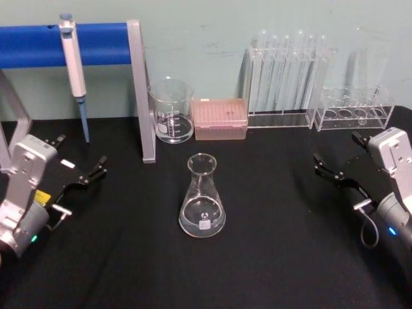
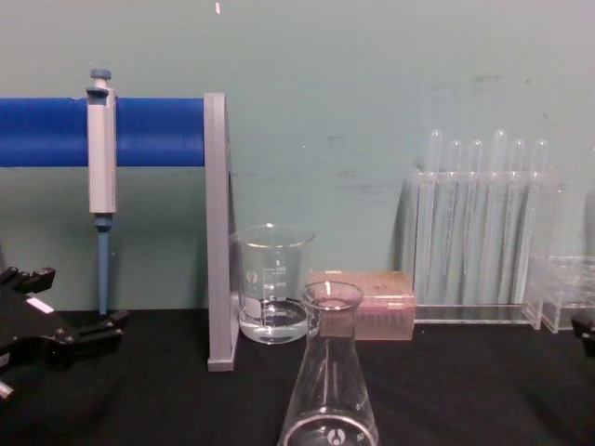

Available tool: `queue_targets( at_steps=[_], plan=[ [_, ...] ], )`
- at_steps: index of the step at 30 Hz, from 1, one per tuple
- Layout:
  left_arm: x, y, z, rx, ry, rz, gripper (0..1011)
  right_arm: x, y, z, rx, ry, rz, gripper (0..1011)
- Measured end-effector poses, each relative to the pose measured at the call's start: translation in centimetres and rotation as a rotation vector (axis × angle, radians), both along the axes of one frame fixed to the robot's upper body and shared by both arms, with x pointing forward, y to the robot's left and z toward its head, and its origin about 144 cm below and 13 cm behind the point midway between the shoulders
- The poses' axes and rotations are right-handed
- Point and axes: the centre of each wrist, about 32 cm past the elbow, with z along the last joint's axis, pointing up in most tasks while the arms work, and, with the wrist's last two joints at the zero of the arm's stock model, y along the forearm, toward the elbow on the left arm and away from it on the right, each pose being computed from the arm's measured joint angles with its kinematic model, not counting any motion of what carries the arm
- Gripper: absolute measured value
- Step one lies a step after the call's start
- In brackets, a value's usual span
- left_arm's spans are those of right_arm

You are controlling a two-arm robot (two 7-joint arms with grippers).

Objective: Grasp the erlenmeyer flask with one hand, shake it three times, then place it back.

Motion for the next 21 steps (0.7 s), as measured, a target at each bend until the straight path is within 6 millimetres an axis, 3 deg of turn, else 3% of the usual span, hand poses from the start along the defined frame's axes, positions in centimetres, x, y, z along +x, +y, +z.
queue_targets(
  at_steps=[21],
  plan=[
    [0.00, 0.00, 0.00, 0.000, 0.000, 0.000, 1001, -0.07, -0.83, 0.21, 0.034, 0.016, 0.034, 1000]
  ],
)
